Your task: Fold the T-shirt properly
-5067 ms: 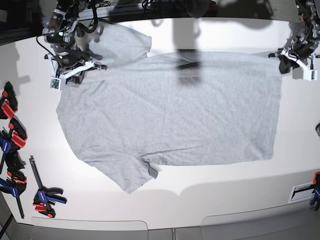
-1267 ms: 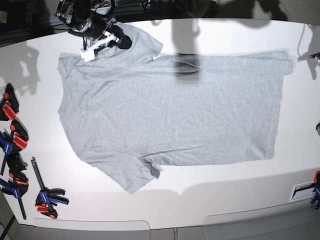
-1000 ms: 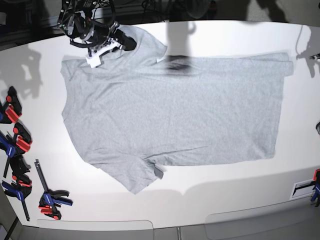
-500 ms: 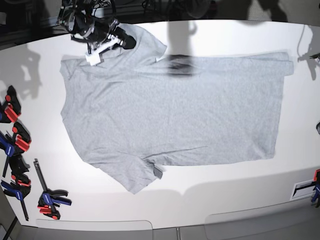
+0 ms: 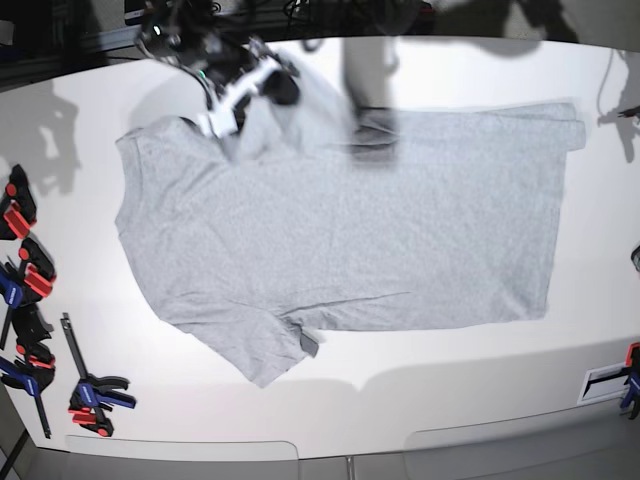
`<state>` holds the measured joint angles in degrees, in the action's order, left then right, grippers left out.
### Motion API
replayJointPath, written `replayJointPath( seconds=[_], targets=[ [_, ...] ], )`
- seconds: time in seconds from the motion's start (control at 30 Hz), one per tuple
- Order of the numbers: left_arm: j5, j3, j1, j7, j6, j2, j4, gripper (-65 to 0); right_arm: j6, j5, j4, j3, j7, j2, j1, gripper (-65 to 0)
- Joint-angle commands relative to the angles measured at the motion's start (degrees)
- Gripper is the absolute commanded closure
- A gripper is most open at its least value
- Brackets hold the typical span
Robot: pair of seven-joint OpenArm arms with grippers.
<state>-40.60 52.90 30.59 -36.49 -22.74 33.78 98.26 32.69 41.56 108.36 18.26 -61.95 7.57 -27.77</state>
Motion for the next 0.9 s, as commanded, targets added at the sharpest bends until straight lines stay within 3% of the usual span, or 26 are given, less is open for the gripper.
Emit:
replayJointPath(
  seconds=[0.0, 0.27, 0.43, 0.7, 0.87],
  targets=[
    [-0.63, 0.63, -0.11, 1.38, 0.26, 1.64, 0.76, -23.0, 0.57, 3.39, 2.91, -0.61, 3.58, 0.37, 2.49, 0.0],
    [-0.74, 0.63, -0.11, 1.36, 0.26, 1.64, 0.76, -23.0, 0.52, 2.64, 7.39, -0.61, 3.5, 0.37, 3.32, 0.0],
    [-1.05, 0.63, -0.09, 1.33, 0.26, 1.64, 0.76, -23.0, -1.33, -4.81, 7.41, -0.61, 3.76, 0.35, 6.71, 0.0],
    [-1.05, 0.63, -0.09, 1.33, 0.26, 1.64, 0.76, -23.0, -4.74, -11.91, 7.39, -0.85, 5.4, 0.35, 14.12, 0.0],
    [-1.05, 0.63, -0.11, 1.36, 0.26, 1.64, 0.76, -23.0, -6.93, -18.91, 6.78, -4.5, 8.2, -0.04, 17.66, 0.0]
  ],
)
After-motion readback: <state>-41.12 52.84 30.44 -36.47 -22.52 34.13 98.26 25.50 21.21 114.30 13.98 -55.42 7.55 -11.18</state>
